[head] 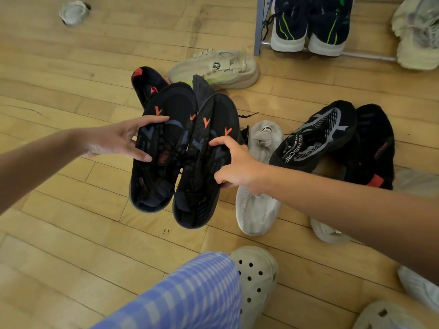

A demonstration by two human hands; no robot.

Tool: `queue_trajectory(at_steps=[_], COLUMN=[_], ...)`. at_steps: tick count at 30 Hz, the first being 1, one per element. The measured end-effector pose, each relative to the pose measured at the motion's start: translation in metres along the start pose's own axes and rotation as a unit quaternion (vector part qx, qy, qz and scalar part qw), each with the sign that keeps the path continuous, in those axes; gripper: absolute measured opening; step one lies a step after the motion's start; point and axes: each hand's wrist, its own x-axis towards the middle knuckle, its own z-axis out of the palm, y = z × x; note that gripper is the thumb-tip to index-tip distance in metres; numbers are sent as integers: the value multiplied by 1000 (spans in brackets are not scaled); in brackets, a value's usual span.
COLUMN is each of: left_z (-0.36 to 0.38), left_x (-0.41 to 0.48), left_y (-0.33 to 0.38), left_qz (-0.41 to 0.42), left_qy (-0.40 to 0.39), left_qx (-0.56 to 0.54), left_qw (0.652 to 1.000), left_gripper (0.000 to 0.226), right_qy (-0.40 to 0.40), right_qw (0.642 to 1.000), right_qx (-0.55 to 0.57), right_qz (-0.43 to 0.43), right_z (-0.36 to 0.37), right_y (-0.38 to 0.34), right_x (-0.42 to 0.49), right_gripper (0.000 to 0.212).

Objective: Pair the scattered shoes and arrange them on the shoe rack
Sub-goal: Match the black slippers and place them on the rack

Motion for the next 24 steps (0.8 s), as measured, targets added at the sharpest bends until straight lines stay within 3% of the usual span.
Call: queue_trajectory(at_steps=[3, 7, 24], left_z=[-3, -2, -2], left_x=[-1, 2, 1], left_y=[2, 3, 7], left_qz=[-5, -3, -10], left_qy=[-16, 2, -9], left_qx=[4, 15, 18], left_qw=[1000, 1000, 1000], left_gripper=[105, 92, 91], right_qy=[4, 18, 13], right_qw=[1000, 1000, 999], right_qx=[6, 5, 28], right_qz=[0, -7, -16], right_z=[1, 1, -1], right_y=[1, 4, 16], right_x=[1, 5, 18], right_gripper=[74, 70, 75])
